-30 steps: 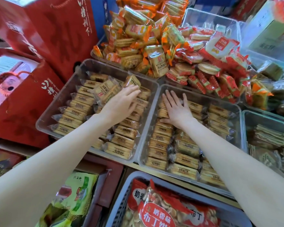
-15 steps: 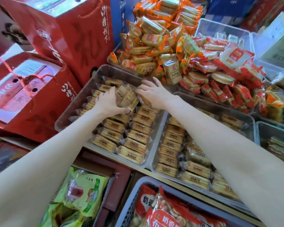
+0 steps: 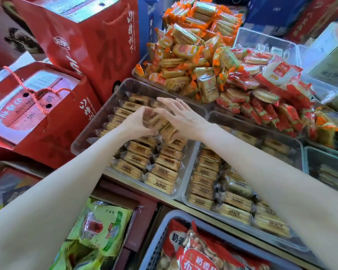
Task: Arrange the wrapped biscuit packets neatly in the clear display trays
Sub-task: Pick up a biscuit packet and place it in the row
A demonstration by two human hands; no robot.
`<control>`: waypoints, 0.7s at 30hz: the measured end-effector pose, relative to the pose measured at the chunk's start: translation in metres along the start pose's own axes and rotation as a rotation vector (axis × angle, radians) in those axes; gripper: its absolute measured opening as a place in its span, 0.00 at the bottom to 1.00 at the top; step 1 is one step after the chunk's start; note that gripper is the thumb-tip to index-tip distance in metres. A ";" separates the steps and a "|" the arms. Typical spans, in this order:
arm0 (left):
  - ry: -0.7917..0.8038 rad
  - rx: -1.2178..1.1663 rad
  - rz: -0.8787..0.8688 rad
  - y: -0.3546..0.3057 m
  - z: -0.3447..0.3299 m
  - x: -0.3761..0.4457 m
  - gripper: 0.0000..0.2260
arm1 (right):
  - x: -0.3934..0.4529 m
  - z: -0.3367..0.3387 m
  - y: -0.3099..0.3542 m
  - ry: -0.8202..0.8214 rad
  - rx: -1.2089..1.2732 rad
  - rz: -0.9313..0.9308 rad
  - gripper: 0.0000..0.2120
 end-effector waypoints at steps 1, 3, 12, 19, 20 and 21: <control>0.031 -0.032 -0.008 0.000 -0.003 -0.002 0.33 | 0.002 -0.002 -0.003 0.031 -0.029 -0.016 0.48; 0.071 -0.079 -0.022 -0.001 -0.006 -0.004 0.33 | 0.008 -0.009 -0.007 0.143 -0.119 -0.005 0.57; 0.059 -0.209 -0.060 -0.001 0.005 -0.030 0.21 | -0.018 0.014 -0.008 -0.131 0.042 -0.166 0.47; 0.163 0.026 -0.144 -0.028 -0.043 -0.042 0.18 | -0.164 0.022 -0.062 -0.357 0.506 -0.773 0.50; 0.162 0.075 -0.175 -0.037 -0.051 -0.045 0.20 | -0.177 0.010 -0.058 -0.402 0.645 -0.821 0.50; 0.171 0.129 -0.205 -0.045 -0.060 -0.048 0.21 | -0.186 -0.002 -0.051 -0.448 0.759 -0.846 0.48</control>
Point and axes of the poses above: each hand's wrist, its own x-axis towards the middle knuckle, its own z-axis out of the back of the hand, y = z × x, the point moved 8 cm from there along x, towards the middle knuckle, and after that the axes turned 10 degrees about z, right-handed, at the moved point
